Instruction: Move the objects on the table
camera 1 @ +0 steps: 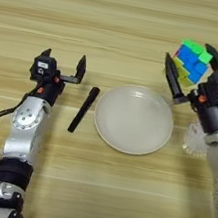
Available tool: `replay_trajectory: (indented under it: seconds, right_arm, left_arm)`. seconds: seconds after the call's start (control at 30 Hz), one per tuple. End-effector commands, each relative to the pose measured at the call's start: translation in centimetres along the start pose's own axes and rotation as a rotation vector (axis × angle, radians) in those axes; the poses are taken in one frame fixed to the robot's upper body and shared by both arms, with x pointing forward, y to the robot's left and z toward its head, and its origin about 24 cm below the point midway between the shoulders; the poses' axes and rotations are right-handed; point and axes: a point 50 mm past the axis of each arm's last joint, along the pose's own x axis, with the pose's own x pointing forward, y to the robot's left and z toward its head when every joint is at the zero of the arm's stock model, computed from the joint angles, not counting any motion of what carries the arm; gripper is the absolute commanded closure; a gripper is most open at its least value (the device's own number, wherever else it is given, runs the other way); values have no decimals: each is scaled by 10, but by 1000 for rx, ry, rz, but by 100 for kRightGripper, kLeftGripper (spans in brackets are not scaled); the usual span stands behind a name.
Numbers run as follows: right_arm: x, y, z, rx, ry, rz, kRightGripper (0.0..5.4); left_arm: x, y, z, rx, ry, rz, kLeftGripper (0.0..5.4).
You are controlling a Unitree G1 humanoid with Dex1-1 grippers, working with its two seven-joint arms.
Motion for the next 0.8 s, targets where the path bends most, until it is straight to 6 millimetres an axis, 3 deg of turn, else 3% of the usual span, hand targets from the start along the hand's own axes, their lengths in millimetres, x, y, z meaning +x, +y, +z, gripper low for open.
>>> replay_trajectory:
  seconds: [0.03,0.5,0.8]
  right_arm:
    - [-7,-20,13,-32,-27,-68,120]
    - [-44,-83,25,-149,-2,-323,120]
    - [-67,-110,2,-189,128,-443,120]
  left_arm:
    - [1,-2,-3,4,14,-4,0]
    - [3,-1,-4,1,15,-6,0]
    - [3,0,-3,4,12,-4,0]
